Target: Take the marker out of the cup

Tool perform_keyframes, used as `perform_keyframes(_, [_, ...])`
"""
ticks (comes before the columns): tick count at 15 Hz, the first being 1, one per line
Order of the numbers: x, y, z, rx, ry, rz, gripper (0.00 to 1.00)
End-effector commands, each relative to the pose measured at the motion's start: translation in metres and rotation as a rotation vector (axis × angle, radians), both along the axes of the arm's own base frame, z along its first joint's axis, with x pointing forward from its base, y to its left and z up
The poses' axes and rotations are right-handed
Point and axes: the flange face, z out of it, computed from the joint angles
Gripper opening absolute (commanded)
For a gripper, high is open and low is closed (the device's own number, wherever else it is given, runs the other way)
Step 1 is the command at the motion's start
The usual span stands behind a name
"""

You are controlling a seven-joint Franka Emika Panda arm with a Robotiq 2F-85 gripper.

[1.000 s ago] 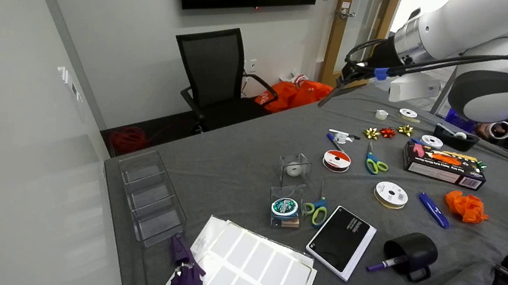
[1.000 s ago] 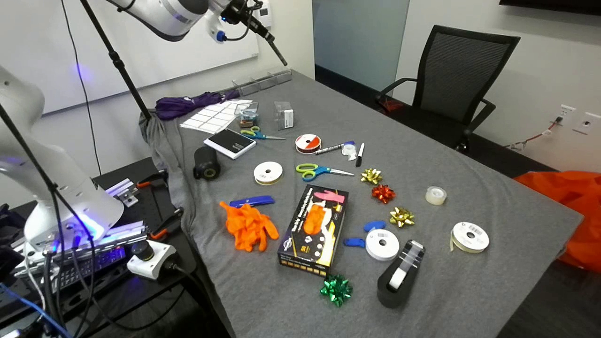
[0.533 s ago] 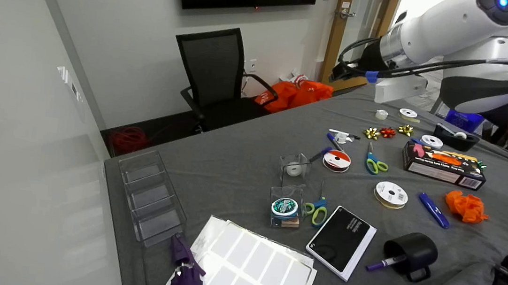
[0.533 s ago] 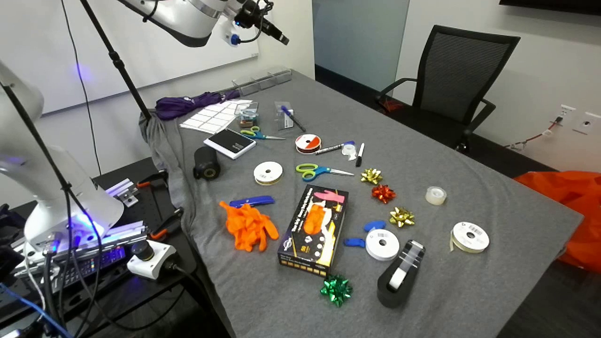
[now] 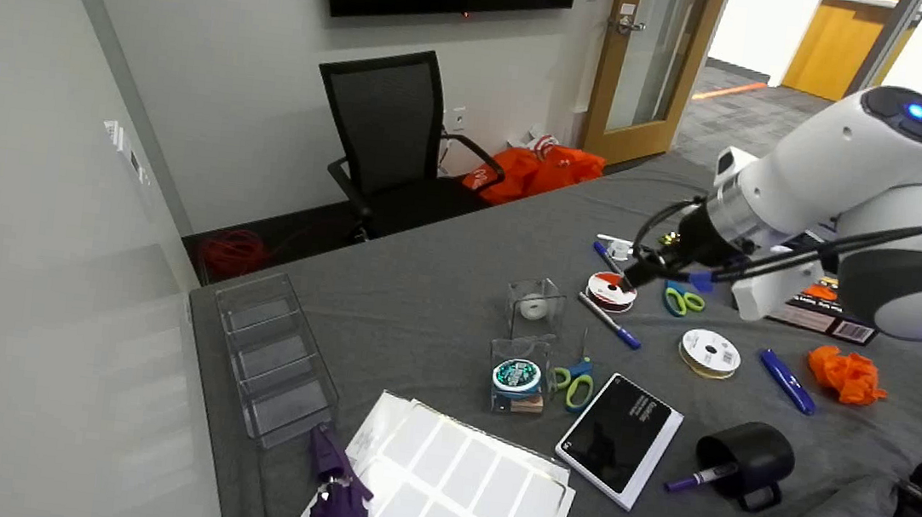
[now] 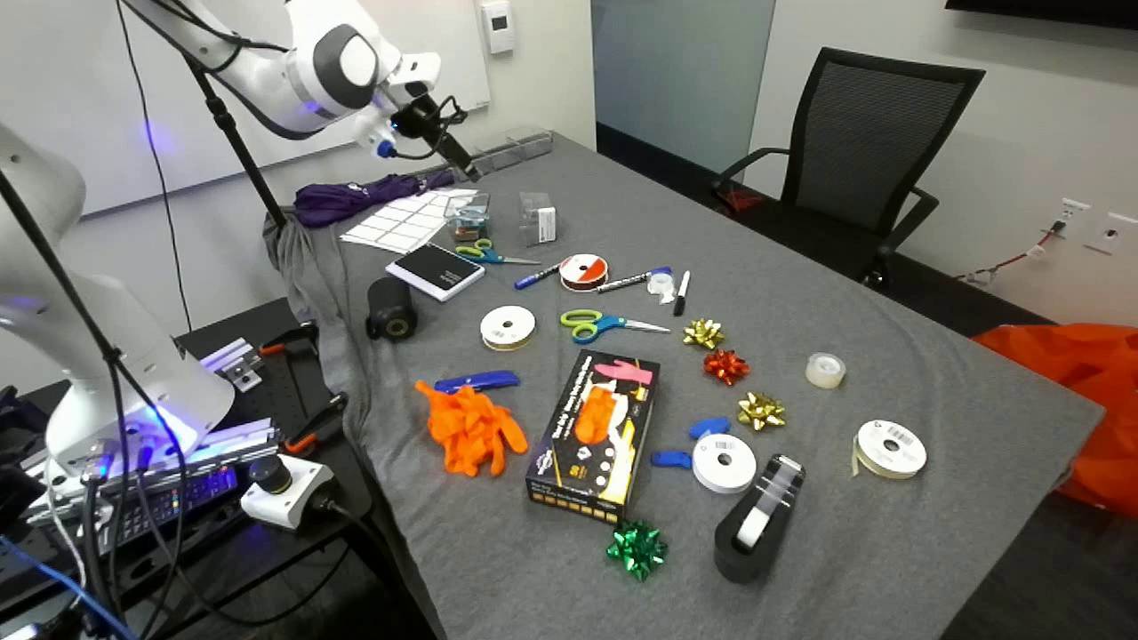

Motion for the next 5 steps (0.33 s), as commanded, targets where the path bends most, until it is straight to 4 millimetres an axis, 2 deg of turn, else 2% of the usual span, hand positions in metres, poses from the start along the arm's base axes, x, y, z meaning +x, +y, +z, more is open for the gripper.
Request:
perform_keyframes(1, [-0.048, 0.011, -0.022, -0.044, 0.178, 0.006, 1.0])
perform_keyframes(3, [-0.057, 0.021, -0.027, -0.046, 0.299, 0.003, 1.0])
perform_keyframes(5, [-0.071, 0.023, -0.006, -0.027, 0.405, -0.003, 1.0])
